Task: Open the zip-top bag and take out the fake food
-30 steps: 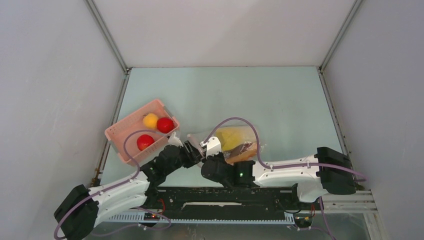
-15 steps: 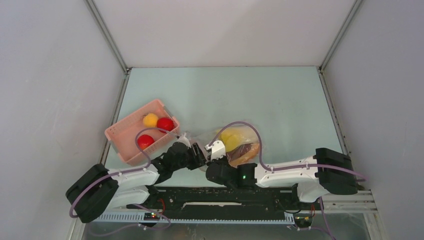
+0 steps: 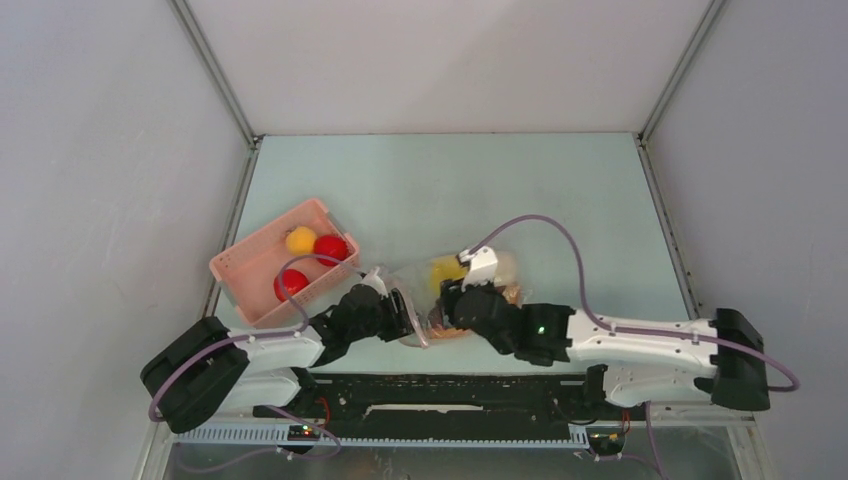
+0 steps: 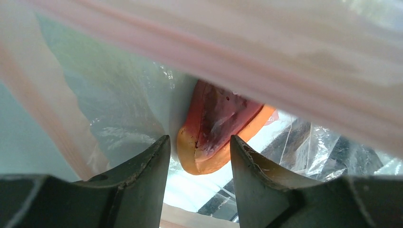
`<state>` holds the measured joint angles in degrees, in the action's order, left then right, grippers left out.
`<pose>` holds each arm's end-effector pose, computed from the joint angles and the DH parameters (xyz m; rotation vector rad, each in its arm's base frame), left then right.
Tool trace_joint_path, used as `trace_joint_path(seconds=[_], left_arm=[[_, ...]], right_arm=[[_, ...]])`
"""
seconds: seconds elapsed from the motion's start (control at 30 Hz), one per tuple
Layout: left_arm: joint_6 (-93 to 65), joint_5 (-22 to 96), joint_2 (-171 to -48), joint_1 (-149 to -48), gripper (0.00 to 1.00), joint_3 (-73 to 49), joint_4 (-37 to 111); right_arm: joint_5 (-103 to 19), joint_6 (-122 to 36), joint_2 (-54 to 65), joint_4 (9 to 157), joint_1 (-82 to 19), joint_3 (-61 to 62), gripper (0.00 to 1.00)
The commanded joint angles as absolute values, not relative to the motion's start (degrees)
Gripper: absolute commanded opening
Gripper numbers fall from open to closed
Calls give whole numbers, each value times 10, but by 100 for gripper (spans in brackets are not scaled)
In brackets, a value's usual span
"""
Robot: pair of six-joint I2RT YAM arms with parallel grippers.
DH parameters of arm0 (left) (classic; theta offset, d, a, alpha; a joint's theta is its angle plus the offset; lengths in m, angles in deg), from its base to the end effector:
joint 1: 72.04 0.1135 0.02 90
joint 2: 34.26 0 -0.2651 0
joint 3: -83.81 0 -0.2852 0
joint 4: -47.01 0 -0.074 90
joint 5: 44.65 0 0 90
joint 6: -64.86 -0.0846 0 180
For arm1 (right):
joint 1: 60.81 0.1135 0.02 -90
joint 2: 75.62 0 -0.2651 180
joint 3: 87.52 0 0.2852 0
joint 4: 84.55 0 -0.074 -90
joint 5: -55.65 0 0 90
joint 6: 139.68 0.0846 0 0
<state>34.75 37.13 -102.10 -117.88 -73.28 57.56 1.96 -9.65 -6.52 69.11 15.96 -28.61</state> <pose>0.1669 -0.1893 0.0685 -0.2055 2.4197 -1.1257 0.1221 0.3004 0.2261 -0.3307 2.0903 0.5370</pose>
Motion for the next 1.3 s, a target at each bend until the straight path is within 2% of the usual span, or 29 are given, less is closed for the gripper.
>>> trace_joint_path(seconds=[0.0, 0.23, 0.47, 0.67, 1.0, 1.13, 1.27], left_arm=[[334, 362, -1024, -1186, 54, -703, 585], [336, 362, -1022, -1194, 53, -699, 577], [339, 367, -1022, -1199, 55, -699, 570], [344, 364, -1030, -1205, 55, -693, 575], [359, 350, -1056, -1215, 54, -678, 602], [375, 352, -1059, -1221, 47, -680, 622], [377, 361, -1044, -1223, 32, -682, 617]], right_arm=[[11, -103, -136, 630, 72, -327, 60], [-126, -118, -235, 670, -121, -433, 64], [-287, -104, -226, 781, -256, -542, 63], [-366, -80, -164, 877, -281, -589, 58], [-394, -59, -128, 934, -281, -613, 50], [-395, -56, -131, 937, -282, -617, 46], [-392, -54, -141, 934, -283, -621, 40]])
